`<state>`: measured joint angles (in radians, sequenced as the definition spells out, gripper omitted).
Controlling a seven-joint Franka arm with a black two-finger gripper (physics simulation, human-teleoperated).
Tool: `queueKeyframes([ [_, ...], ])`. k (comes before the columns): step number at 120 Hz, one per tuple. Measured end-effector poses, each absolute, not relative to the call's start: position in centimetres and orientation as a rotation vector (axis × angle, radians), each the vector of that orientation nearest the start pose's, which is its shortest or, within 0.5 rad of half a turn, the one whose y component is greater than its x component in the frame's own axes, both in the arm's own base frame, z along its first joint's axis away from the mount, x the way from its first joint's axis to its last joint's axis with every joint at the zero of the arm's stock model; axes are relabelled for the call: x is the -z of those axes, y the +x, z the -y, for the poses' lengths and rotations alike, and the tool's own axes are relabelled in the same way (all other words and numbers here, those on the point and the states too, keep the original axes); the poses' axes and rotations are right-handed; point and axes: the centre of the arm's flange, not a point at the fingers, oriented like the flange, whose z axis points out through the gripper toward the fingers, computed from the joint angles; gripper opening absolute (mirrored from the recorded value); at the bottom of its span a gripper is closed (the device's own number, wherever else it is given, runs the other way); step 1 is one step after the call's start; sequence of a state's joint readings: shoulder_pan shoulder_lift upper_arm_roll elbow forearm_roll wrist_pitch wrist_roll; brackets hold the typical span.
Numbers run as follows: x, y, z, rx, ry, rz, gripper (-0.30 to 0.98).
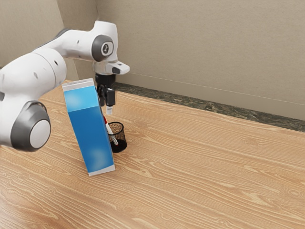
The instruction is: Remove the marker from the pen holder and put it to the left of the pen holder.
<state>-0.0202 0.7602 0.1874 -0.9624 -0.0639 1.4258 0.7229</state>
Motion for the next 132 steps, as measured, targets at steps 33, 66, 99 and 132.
queueKeyframes([
  [33, -38.3, 72.4, -7.4, -0.424, -3.075, -0.842, 0.68],
  [66, -36.5, 72.3, -7.6, -0.431, -3.121, -0.71, 0.69],
  [99, -35.3, 71.8, -8.9, -0.459, -3.162, -0.577, 0.69],
  [132, -34.8, 71.5, -8.9, -0.474, -3.186, -0.501, 0.69],
])
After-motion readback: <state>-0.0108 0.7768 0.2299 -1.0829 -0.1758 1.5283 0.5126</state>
